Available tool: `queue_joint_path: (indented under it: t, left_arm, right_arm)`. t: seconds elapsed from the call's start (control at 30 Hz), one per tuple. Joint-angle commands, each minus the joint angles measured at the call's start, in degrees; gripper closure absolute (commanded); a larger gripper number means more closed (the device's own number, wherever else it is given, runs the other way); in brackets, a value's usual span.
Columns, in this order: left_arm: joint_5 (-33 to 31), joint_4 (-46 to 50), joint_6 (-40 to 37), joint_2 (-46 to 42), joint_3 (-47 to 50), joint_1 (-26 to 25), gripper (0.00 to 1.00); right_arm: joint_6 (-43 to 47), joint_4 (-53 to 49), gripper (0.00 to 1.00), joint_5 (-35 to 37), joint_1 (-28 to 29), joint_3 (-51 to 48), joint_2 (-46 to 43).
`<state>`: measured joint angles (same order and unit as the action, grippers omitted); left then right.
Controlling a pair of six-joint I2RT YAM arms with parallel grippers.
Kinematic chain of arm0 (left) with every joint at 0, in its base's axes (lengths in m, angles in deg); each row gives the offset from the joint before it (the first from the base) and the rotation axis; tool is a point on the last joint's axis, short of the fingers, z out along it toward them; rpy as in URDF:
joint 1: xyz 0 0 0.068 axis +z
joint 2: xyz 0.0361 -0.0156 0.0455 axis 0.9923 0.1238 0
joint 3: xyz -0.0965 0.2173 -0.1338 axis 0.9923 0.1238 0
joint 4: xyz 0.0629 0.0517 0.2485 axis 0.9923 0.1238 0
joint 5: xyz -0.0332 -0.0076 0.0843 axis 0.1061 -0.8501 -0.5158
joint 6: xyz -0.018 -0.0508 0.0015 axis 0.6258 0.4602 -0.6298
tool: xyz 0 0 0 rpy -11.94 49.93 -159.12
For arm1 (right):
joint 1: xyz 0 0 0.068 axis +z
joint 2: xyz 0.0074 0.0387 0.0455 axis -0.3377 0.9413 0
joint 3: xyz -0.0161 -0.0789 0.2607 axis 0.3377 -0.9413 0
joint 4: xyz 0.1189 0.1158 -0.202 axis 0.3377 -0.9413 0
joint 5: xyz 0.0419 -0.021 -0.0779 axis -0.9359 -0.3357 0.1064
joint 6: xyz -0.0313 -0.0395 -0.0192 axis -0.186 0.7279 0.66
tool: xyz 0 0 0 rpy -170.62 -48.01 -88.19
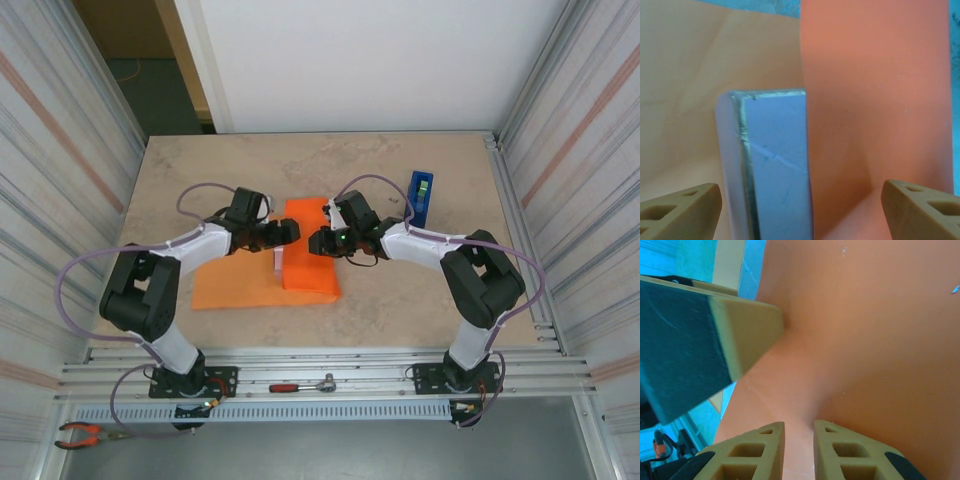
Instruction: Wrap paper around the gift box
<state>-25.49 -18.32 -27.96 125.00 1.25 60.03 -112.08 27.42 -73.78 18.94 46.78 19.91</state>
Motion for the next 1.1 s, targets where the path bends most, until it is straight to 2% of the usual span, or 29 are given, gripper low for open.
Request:
queue_joint_path:
  t: [0.0,0.17,0.4,0.53,0.6,0.87,1.07]
  left_arm:
    - [-1.9,2.4,0.8,1.4,-1.3,-0.9,0.22]
    - [-3.0,2.5,1.0,0.7,1.7,-1.4,0.36]
    - [-3.6,2.0,1.1,-2.5,5.0,-2.3,0.37]
    - [-3.4,1.7,1.2,-3.7,6.0,-2.8,0.30]
    - [-3.5,1.6,1.2,-4.0,6.3,-3.1,0.30]
    - [-2.9,1.1,2.1,-5.8,8.2,-3.1,0.45]
    - [-1.3,-2.1,2.3,-5.9,9.6,-3.2,0.50]
  right_arm:
    - [-0.9,-2.4,0.78,0.7,0.6,-1.8,0.6]
    - [-1.1,-3.3,0.77,-0.4,-0.5,-0.4,-2.1]
    - [-1.4,-4.7,0.75,-0.2,-3.5,1.0,-7.4]
    - [-1.5,-4.9,0.74,0.1,-5.5,0.1,-8.6]
    - [-1.7,-4.8,0.74,0.1,-6.3,-0.7,-8.8]
    - [-2.1,-4.1,0.73,0.9,-7.5,-4.1,-10.2]
    - [-2.3,-3.8,0.73,1.1,-8.0,-5.3,-10.8]
